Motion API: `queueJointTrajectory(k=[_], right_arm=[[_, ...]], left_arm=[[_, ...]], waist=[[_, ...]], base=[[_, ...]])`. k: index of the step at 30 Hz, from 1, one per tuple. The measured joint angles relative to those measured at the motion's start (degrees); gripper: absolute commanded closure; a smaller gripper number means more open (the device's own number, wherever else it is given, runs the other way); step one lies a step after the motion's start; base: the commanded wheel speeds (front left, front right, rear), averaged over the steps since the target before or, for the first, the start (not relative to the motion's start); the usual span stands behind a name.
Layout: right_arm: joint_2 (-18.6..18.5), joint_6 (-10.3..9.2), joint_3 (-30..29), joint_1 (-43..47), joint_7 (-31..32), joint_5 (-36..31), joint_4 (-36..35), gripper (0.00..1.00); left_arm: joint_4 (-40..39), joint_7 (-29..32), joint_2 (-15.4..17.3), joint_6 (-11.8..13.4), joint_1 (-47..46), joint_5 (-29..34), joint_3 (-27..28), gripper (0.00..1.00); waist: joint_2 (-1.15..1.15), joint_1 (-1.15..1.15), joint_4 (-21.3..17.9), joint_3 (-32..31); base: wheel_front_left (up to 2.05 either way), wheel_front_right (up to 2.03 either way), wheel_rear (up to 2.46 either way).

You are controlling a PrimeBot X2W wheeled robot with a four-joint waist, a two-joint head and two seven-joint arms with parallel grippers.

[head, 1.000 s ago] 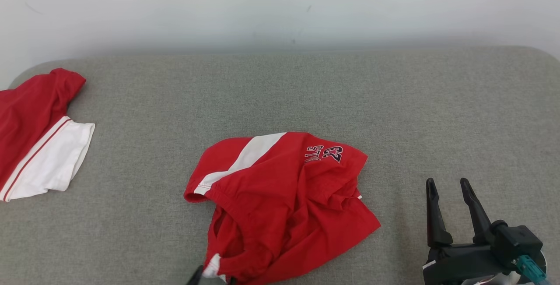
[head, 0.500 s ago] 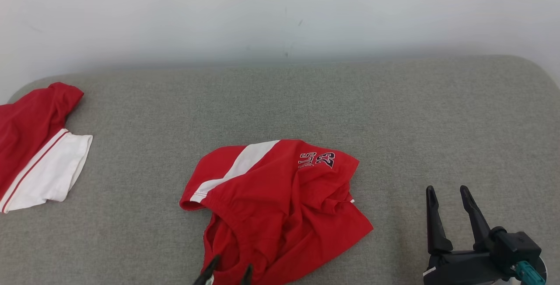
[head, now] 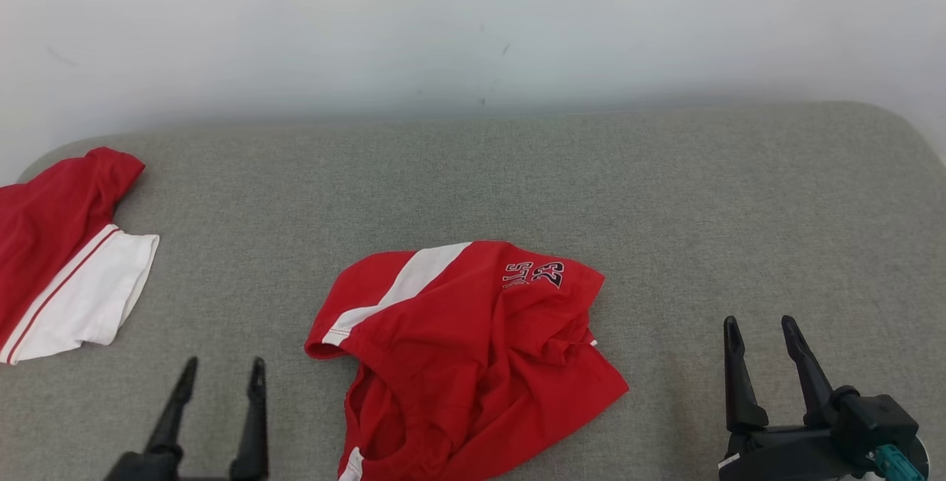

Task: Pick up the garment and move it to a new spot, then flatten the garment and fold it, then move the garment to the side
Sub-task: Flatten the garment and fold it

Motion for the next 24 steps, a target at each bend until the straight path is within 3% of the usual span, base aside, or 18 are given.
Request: queueJointTrajectory(k=[8,18,24], right_arm=[[0.00,0.00,0.01,0.03,-0.01,-0.13,-0.36,0.00],[0.00,0.00,-0.14,-0.08,0.00,-0.52,-0.45,0.00],[0.00,0.00,-0.04,-0.23,0.00,-0.42,-0.23,0.00]], left_arm=[[-3.34,-0.16,-1.69,1.00,0.18,2.07,8.40,0.00],[-1.86,-0.16,-5.77,-2.90,0.66,5.76,16.79,0.00],[1.90,-0.16,-8.46,-5.46,0.78,8.40,18.75,0.00]], waist=[[0.00,0.00,-0.25,0.22],[0.00,0.00,-0.60,1.09],[0.00,0.00,-0.65,1.55]], base=[[0.00,0.00,0.00],[0.00,0.00,0.00],[0.00,0.00,0.00]])
